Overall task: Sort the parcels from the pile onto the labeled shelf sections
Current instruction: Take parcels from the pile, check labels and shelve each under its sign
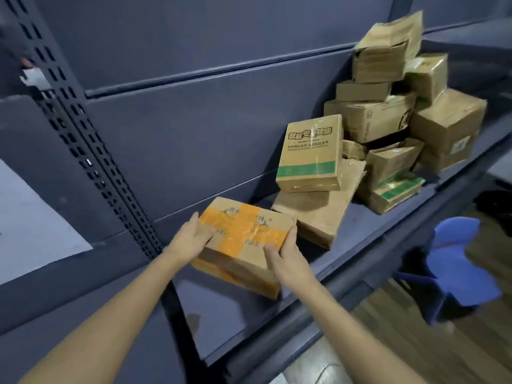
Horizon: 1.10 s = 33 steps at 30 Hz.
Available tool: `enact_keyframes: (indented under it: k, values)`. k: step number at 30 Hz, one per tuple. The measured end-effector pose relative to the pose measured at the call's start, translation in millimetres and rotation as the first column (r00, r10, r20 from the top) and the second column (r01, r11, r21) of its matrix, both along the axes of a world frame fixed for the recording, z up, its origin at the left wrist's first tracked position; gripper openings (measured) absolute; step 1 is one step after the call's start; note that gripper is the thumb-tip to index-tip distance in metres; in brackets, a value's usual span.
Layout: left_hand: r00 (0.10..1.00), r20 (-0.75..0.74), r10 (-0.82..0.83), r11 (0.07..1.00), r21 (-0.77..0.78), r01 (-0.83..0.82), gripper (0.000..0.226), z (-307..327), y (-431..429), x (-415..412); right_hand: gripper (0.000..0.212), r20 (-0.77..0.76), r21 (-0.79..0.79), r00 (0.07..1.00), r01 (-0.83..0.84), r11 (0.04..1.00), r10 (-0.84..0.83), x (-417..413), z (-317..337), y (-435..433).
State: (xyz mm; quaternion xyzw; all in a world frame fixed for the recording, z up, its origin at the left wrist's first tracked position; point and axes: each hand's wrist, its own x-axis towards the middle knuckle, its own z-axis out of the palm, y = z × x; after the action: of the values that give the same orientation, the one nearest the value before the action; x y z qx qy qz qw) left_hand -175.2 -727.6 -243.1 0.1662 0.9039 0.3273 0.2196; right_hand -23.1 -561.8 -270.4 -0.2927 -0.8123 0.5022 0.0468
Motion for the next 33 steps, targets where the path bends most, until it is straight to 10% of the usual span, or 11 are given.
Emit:
enact_keyframes:
  k: [4,12,15,30,33]
  values:
    - [0.995,-0.085,0.060,0.994,0.098,-0.051,0.014,-6,-4,8,0.078,-0.148,-0.071,0.989,0.011,0.997,-0.022,6,-9,0]
    - [0.987,-0.020,0.160,0.977,0.144,-0.156,0.033,1,-39,47,0.062,-0.092,-0.118,0.994,-0.065,0.991,0.054,22,-8,1]
    - [0.976,-0.019,0.215,0.973,0.095,-0.213,0.072,2,-53,65,0.089,-0.063,-0.076,0.995,-0.080,0.994,0.075,33,-1,0]
    - [0.932,-0.263,0.251,0.944,0.281,-0.175,0.004,52,-47,129,0.013,-0.339,0.053,0.940,0.056,0.997,-0.035,70,63,5]
    - [0.963,-0.190,0.193,0.949,0.286,-0.134,0.040,54,-53,130,0.069,-0.311,-0.004,0.948,-0.078,0.997,0.073,76,68,12]
